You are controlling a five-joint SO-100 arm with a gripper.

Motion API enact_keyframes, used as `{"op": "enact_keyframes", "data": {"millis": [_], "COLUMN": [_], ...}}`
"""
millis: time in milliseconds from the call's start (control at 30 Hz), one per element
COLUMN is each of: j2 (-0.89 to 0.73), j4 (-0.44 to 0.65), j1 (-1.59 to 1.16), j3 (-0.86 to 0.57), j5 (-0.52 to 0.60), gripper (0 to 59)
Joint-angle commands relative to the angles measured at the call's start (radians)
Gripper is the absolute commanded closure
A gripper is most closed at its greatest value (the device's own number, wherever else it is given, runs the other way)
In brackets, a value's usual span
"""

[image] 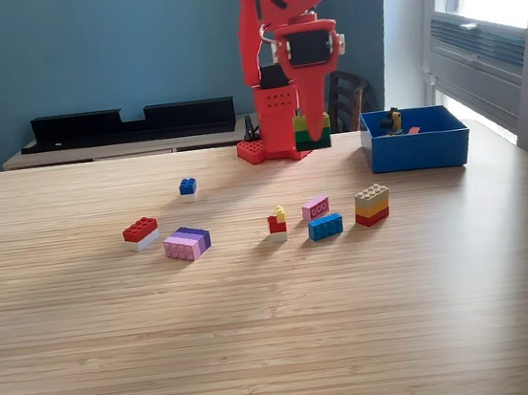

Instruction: Grasp a lego block and put it in the bin.

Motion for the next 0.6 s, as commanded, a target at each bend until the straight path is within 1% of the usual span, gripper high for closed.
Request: {"op": "enact_keyframes", "data": {"millis": [33, 133, 233, 600], "j2": [0.173, 0.204, 0.219, 0.209], "j4": [0.014, 0.015, 0.015, 0.034], "j1": [-0.202, -0.328, -0.440, -0.816], "j3": [0.118, 0.187, 0.225, 0.213], "j5": [0.020, 0.031, 0.041, 0.072], "gripper": [58.6, 58.6, 58.6, 58.6]}}
